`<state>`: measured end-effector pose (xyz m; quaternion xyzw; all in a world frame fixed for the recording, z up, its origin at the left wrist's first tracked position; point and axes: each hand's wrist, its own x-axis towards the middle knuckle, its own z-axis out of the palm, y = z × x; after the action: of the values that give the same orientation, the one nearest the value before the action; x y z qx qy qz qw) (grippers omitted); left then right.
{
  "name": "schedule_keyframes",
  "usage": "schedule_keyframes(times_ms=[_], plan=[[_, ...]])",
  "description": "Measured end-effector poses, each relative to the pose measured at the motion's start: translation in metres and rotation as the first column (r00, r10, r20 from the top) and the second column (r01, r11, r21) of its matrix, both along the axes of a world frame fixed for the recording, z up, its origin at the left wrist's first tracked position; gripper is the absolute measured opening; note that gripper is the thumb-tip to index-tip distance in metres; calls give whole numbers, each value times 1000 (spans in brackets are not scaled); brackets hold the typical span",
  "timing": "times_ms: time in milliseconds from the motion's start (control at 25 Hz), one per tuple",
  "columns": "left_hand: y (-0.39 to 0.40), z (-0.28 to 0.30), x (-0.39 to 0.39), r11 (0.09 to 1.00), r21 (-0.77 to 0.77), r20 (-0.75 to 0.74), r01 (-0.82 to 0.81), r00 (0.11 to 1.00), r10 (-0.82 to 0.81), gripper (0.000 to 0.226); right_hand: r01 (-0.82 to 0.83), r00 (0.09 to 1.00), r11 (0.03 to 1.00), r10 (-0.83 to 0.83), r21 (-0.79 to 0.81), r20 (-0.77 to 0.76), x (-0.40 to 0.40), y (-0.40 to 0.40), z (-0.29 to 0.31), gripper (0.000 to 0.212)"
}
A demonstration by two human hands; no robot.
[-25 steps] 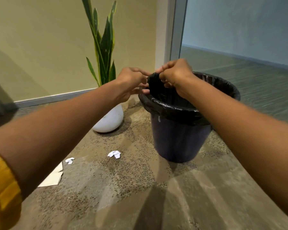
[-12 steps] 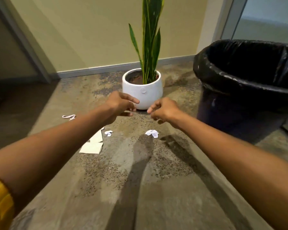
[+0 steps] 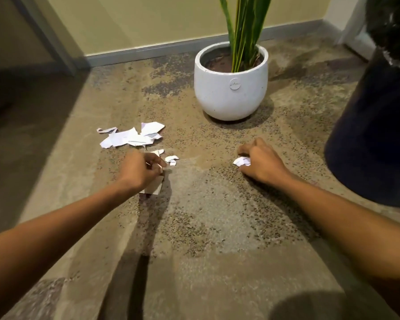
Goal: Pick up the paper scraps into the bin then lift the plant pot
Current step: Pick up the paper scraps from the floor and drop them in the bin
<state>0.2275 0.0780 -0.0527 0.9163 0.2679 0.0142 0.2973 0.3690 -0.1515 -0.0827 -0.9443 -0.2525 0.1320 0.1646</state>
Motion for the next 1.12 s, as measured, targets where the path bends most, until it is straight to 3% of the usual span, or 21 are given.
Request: schedule_keyframes(times_ms=[40, 120, 200, 320, 480, 600, 680, 800, 880, 1000, 1120], plan=[[3, -5, -7, 989, 136, -28, 61, 998, -58, 12, -2, 1000, 1000, 2, 13, 9, 3, 1, -1, 41], [14, -15, -18, 941, 292, -51, 173, 985, -165, 44, 39, 999, 997, -38, 61, -17, 7, 7, 0, 25], [26, -17, -25, 926, 318, -67, 204, 979, -193, 75, 92, 994, 990, -85, 110, -72, 6, 19, 3, 10], [47, -21, -31, 950, 248, -176, 188, 973, -146, 98, 106, 989, 972, -82, 210, -122, 0, 47, 2, 8], [73, -24, -28, 984, 114, -202, 140, 973, -115, 70, 26, 980, 935, 46, 353, -195, -14, 102, 4, 12], [91, -19, -22, 993, -85, -187, 81, 978, -95, 47, -97, 959, 929, 183, 358, -218, -27, 150, 2, 15], [105, -13, -18, 967, -251, -177, -53, 984, 8, 33, -143, 959, 943, 207, 301, -193, -32, 176, 0, 30], [125, -9, -7, 861, -446, -137, -244, 969, 204, 10, -197, 967, 980, 199, 32, -159, -41, 199, 4, 75], [133, -13, 4, 842, -437, -86, -315, 947, 310, 6, -195, 971, 979, 184, -61, -150, -48, 208, 7, 85], [133, -26, 30, 852, -317, 32, -416, 893, 448, 10, -166, 975, 980, 146, -109, -168, -53, 217, 5, 84], [120, -27, 48, 919, -154, 21, -363, 929, 370, 50, -121, 971, 991, 106, -57, -212, -53, 220, 6, 76]])
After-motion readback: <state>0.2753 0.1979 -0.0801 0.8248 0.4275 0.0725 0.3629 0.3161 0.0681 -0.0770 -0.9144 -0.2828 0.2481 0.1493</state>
